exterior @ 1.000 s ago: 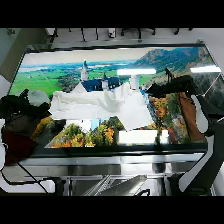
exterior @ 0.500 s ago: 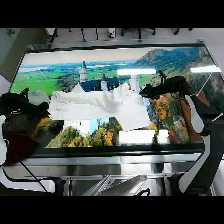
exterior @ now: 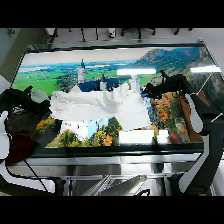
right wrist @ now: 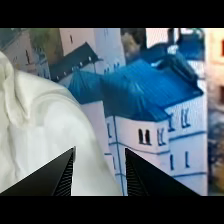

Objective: Fold the shirts.

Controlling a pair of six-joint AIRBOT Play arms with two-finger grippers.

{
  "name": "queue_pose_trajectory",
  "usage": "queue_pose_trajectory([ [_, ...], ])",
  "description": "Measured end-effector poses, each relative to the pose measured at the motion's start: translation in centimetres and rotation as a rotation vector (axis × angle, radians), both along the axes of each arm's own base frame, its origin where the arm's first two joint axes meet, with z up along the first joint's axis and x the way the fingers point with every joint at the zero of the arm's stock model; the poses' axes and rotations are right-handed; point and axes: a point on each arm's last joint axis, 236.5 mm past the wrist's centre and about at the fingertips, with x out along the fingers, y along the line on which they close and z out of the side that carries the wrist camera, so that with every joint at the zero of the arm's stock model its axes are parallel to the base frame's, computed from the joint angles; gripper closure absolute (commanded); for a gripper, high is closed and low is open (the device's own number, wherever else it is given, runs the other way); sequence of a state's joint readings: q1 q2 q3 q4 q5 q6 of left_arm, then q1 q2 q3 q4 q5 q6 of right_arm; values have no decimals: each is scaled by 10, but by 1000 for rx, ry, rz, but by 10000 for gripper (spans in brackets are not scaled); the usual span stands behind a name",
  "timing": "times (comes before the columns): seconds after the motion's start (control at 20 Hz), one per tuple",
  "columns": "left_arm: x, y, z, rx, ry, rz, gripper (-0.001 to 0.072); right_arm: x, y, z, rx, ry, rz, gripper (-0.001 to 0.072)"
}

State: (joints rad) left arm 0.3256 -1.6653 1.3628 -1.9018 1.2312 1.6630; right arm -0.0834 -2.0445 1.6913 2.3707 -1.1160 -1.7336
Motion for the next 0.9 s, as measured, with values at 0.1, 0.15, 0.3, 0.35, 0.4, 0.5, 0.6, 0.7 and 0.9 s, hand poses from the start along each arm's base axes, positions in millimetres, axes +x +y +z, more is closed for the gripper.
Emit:
queue_pose_trajectory([
  [0.1,0,0,-1,-2,0,-5,694,-6,6,-2,12,32,11,348],
  [0.15,0,0,-1,-1,0,-6,694,-9,10,-3,17,44,16,348],
  [0.3,0,-1,-1,-1,-1,-12,694,-10,21,-4,22,67,15,350],
  [0.35,0,-1,-1,-2,-1,-13,694,-8,24,-5,22,73,18,351],
  [0.4,0,-1,-1,-2,-1,-17,694,-7,28,-6,27,82,22,435],
  [0.5,-1,-1,-1,-2,-2,-25,694,-9,37,-9,32,107,52,532],
  [0.6,-1,-2,-1,-3,-2,-37,694,-12,46,-9,20,115,97,686],
  [0.7,-3,-4,0,-12,4,-42,694,-10,59,4,35,93,134,687],
  [0.9,8,-27,34,-102,-94,-66,694,2,84,83,90,-85,210,688],
])
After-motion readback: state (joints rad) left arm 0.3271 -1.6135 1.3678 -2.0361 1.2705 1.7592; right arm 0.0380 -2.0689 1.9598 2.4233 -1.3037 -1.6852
